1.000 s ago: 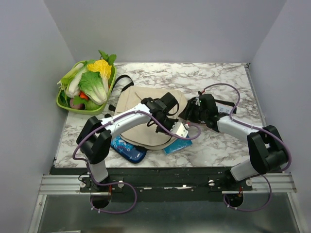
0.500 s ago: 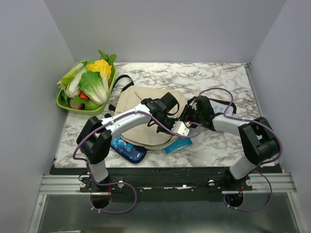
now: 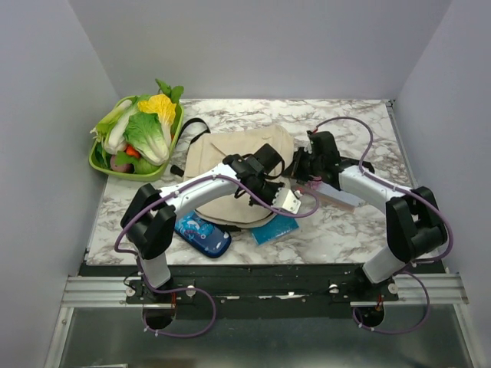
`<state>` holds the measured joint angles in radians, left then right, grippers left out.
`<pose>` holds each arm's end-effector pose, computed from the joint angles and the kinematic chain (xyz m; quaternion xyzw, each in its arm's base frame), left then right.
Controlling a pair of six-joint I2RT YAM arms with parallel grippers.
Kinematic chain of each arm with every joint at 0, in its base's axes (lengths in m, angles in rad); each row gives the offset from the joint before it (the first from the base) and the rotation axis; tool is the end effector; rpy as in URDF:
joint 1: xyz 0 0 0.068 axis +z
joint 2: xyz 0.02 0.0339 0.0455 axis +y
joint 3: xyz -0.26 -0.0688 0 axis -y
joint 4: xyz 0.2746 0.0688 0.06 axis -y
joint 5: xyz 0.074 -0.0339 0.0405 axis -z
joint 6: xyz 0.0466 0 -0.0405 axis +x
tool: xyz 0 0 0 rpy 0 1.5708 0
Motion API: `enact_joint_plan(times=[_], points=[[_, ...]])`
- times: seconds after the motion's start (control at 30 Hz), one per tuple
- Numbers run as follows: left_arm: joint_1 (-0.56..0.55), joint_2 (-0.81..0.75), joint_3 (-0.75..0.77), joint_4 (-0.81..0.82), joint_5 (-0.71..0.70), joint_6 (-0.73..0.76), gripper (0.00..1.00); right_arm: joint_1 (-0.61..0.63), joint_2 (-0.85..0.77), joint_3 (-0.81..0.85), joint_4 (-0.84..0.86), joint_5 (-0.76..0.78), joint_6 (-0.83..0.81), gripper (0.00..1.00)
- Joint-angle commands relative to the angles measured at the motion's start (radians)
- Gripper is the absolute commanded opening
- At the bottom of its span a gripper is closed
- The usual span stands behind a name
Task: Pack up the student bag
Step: Unzip the student bag at the center of the board.
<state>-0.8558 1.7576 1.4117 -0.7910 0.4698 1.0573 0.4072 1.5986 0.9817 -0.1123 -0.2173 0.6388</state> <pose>0.2434 -0.3125 0.2275 0.8050 0.5064 -0.2051 0.2311 0.3404 0.1578 0.1839 0.0608 0.9064 0.2886 0.3024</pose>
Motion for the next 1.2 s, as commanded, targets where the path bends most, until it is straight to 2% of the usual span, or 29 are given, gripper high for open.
enact_joint_plan(times=[0.0,0.2,0.33,0.37,0.47,0.53,0.67,0.8,0.93,1.17], points=[[-0.008,-0.035,0.02,-0.008,-0.008,0.001,0.0,-0.077,0.001,0.04,-0.04,0.101,-0.074,0.01],[-0.009,-0.05,0.015,-0.03,-0.007,0.01,0.0,-0.169,0.107,0.127,-0.041,0.087,-0.126,0.01],[-0.008,-0.063,-0.017,-0.033,-0.008,0.012,0.0,-0.191,0.176,0.257,-0.069,0.081,-0.155,0.02],[-0.008,-0.064,-0.023,-0.033,-0.008,0.013,0.0,-0.194,0.188,0.281,-0.076,0.076,-0.16,0.16],[-0.006,-0.069,-0.042,-0.016,-0.011,0.003,0.0,-0.192,0.221,0.353,-0.154,0.067,-0.148,0.48],[-0.006,-0.066,-0.048,0.019,-0.026,-0.014,0.0,-0.191,0.173,0.324,-0.159,0.05,-0.133,0.55],[-0.002,-0.053,-0.04,0.108,-0.063,-0.071,0.0,-0.182,0.022,0.155,-0.147,0.007,-0.073,0.68],[0.004,-0.023,-0.008,0.128,-0.08,-0.089,0.0,-0.159,-0.124,-0.054,-0.158,-0.034,0.002,0.72],[0.004,-0.015,0.007,0.133,-0.085,-0.088,0.0,-0.116,-0.235,-0.208,-0.086,-0.112,0.102,0.73],[0.003,-0.006,0.018,0.118,-0.082,-0.083,0.0,-0.035,-0.198,-0.232,0.066,-0.157,0.206,0.7]])
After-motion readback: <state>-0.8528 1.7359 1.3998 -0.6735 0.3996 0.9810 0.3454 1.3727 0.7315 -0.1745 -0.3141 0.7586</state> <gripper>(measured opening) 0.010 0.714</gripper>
